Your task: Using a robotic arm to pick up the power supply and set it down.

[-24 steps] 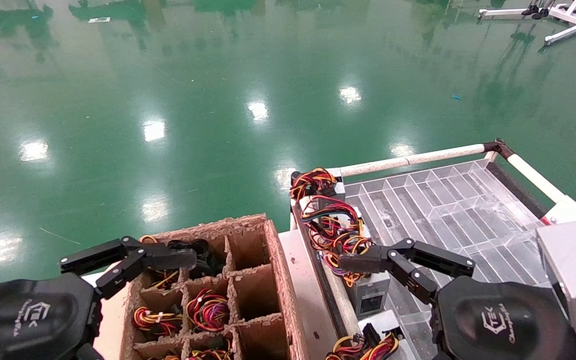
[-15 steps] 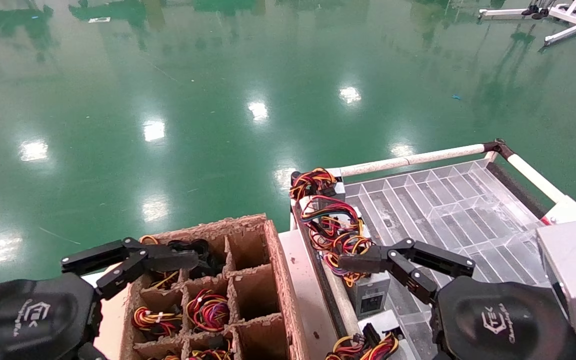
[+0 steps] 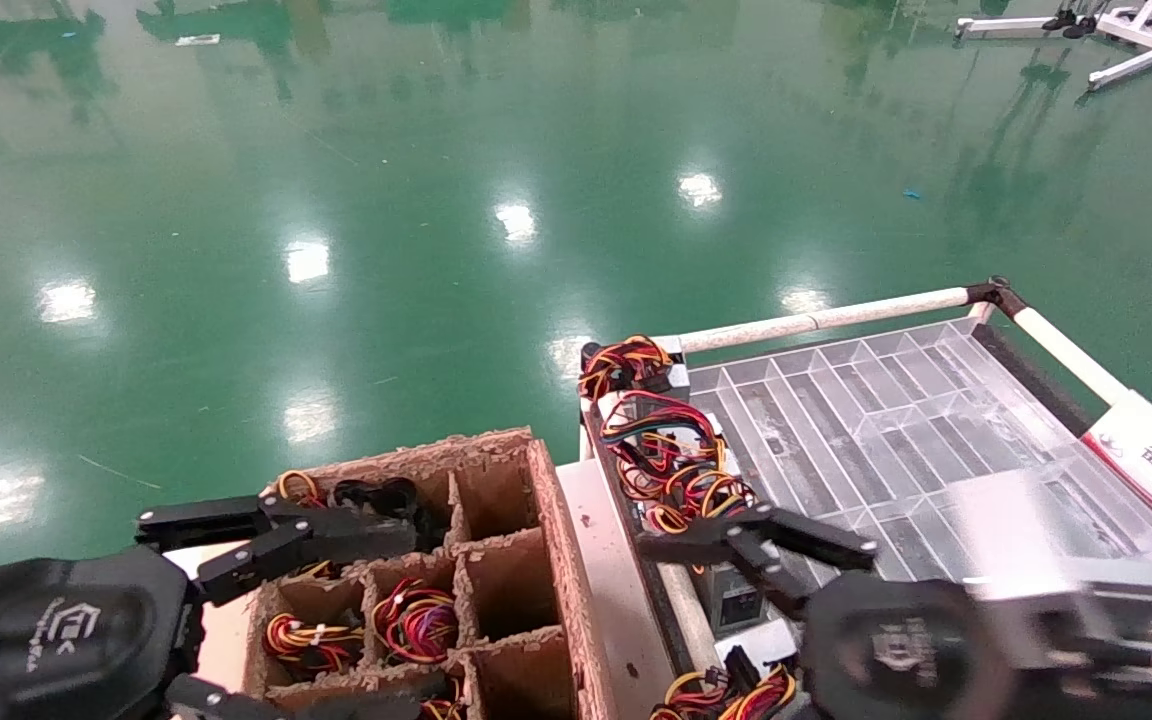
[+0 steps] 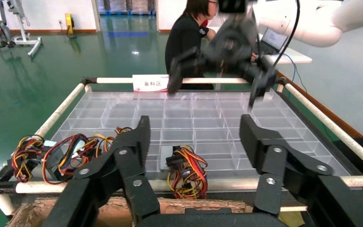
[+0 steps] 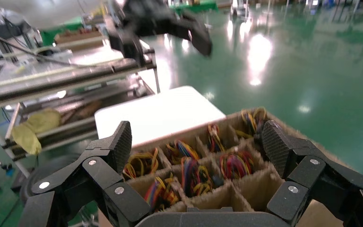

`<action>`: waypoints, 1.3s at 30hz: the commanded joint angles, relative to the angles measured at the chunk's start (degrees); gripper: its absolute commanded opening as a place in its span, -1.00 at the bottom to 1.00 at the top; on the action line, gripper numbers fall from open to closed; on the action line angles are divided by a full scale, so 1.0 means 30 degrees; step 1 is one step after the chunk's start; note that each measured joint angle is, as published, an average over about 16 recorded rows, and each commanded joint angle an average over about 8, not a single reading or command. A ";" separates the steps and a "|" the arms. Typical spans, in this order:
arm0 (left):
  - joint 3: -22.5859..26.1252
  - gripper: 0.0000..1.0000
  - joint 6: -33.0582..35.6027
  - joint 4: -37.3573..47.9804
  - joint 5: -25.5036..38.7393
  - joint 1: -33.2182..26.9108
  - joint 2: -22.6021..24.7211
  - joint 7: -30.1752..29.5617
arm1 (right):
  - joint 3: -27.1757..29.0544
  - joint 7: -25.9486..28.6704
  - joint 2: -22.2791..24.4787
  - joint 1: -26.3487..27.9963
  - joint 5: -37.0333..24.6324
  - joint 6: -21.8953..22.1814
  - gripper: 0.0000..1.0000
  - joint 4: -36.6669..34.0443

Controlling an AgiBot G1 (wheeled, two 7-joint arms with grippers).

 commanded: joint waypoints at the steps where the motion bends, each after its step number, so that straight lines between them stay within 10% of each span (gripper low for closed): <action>1: 0.0001 -1.00 0.0001 0.0001 0.0000 -0.0001 0.0000 0.0000 | -0.0376 0.0006 -0.0464 0.0139 -0.0642 0.0308 1.00 -0.0136; 13: 0.0004 -1.00 0.0000 0.0002 -0.0002 -0.0002 -0.0001 0.0002 | -0.3302 -0.0777 -0.4971 0.1662 -0.3909 -0.0101 0.98 -0.4427; 28: 0.0007 -1.00 -0.0001 0.0002 -0.0004 -0.0003 -0.0002 0.0004 | -0.5342 -0.2362 -0.8258 0.3722 -0.6345 -0.1294 -0.94 -0.9307; 39: 0.0009 -1.00 -0.0002 0.0002 -0.0006 -0.0004 -0.0003 0.0005 | -0.5793 -0.3830 -0.9956 0.5019 -0.7096 -0.1096 -1.00 -1.2456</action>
